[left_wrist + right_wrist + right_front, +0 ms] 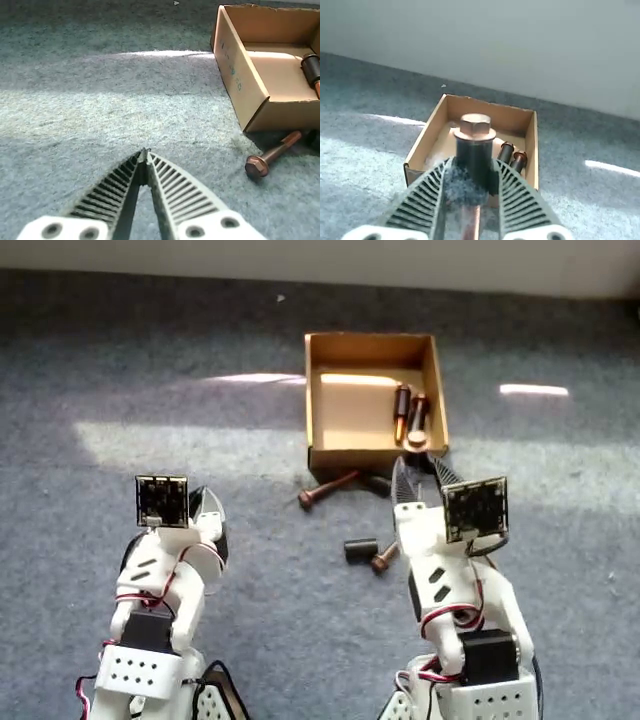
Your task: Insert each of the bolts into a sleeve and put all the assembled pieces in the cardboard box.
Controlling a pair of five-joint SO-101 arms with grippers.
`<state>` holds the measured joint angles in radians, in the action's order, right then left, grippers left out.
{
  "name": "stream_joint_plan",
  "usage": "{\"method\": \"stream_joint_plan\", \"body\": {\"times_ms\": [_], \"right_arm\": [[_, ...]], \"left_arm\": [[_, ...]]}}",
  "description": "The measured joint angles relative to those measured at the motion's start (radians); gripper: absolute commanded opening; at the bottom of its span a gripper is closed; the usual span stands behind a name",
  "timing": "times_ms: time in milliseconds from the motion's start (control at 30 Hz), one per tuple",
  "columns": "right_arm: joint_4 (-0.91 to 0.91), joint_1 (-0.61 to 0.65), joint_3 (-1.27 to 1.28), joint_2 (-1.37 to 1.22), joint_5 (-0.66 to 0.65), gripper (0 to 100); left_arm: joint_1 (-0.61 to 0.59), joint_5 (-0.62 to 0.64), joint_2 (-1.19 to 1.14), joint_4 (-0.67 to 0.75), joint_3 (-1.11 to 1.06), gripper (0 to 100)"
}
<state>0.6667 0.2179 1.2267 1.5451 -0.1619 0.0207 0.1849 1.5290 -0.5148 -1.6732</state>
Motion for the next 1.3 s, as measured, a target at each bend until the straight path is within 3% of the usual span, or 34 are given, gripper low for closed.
{"method": "stream_joint_plan", "body": {"times_ms": [167,733,1133,1300], "right_arm": [[-0.023,-0.005,-0.149,-0.302,0.0,0.5],[-0.431,-0.063,-0.583,-1.217,0.003,0.5],[-0.457,-0.086,-0.879,-1.705,0.006,0.9],[-0.457,-0.095,-0.893,-1.757,0.006,9.2]], "left_arm": [[0.038,0.0,0.0,-0.02,0.0,1],[0.038,0.0,0.0,-0.023,0.0,1],[0.04,0.0,0.0,-0.023,0.0,1],[0.04,0.0,0.0,-0.023,0.0,1]]}}
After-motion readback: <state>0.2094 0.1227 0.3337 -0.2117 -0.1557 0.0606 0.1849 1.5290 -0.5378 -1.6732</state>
